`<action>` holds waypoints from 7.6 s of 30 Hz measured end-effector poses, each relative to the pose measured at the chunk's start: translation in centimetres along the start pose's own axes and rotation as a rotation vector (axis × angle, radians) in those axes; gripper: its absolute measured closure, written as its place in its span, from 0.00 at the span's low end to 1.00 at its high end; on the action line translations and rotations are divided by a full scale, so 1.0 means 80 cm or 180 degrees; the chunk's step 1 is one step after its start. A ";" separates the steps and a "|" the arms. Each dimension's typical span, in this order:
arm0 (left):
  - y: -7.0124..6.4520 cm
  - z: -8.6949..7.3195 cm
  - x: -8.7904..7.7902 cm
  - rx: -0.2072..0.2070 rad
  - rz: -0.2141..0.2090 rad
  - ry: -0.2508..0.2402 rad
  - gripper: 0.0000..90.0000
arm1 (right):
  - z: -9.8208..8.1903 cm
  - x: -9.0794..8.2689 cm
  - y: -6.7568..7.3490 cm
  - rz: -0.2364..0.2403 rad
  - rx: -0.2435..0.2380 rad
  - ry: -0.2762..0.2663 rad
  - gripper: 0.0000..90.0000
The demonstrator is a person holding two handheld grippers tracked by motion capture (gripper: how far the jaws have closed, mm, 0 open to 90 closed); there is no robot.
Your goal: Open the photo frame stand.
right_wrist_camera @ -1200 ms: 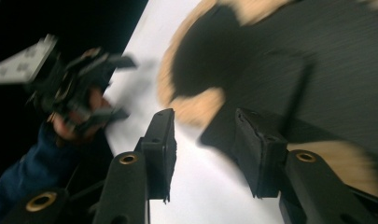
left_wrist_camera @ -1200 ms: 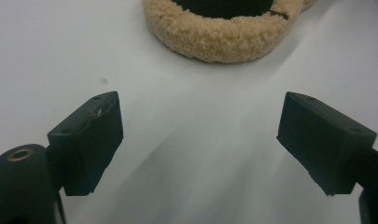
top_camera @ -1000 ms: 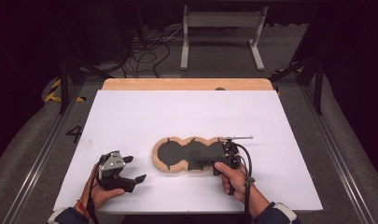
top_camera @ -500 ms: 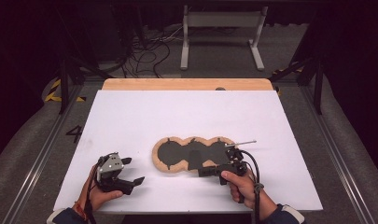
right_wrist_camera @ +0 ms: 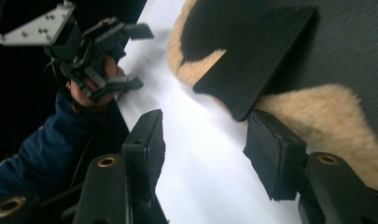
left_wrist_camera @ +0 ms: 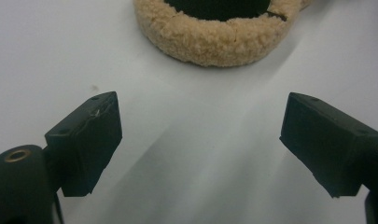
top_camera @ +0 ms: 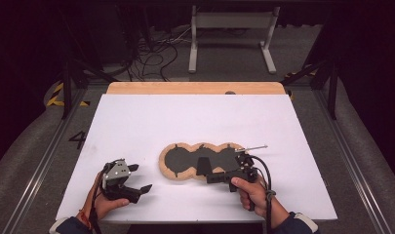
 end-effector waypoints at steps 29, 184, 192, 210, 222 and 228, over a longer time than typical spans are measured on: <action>0.032 0.045 0.076 -0.0871 -0.0435 0.0009 0.13 | 0.022 0.026 -0.022 -0.0100 0.0566 -0.0447 0.71; -0.004 0.062 0.014 0.0503 0.0028 -0.0443 0.35 | 0.006 -0.121 -0.024 -0.1522 -0.1968 -0.1043 0.59; -0.009 0.064 0.011 0.0526 -0.0056 -0.0469 0.42 | 0.021 -0.136 -0.014 -0.1542 -0.2038 -0.1514 0.78; -0.010 0.066 0.015 0.0455 -0.0119 -0.0468 0.52 | 0.028 -0.126 -0.017 -0.1656 -0.1923 -0.1476 0.92; -0.011 0.064 0.011 0.0480 -0.0119 -0.0457 0.65 | 0.031 -0.119 -0.020 -0.1715 -0.1943 -0.1447 0.94; -0.015 0.063 0.010 0.0503 -0.0139 -0.0443 0.66 | 0.035 -0.117 -0.024 -0.1710 -0.1905 -0.1445 0.93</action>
Point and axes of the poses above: each handheld gripper's, and its own axes: x roughly forward along the jaws, z roughly out of its top, y roughly to its left, the point moved 7 cm from there along x, roughly forward along the jaws, and after that the axes turned 6 degrees about -y, right-handed, at the moved point
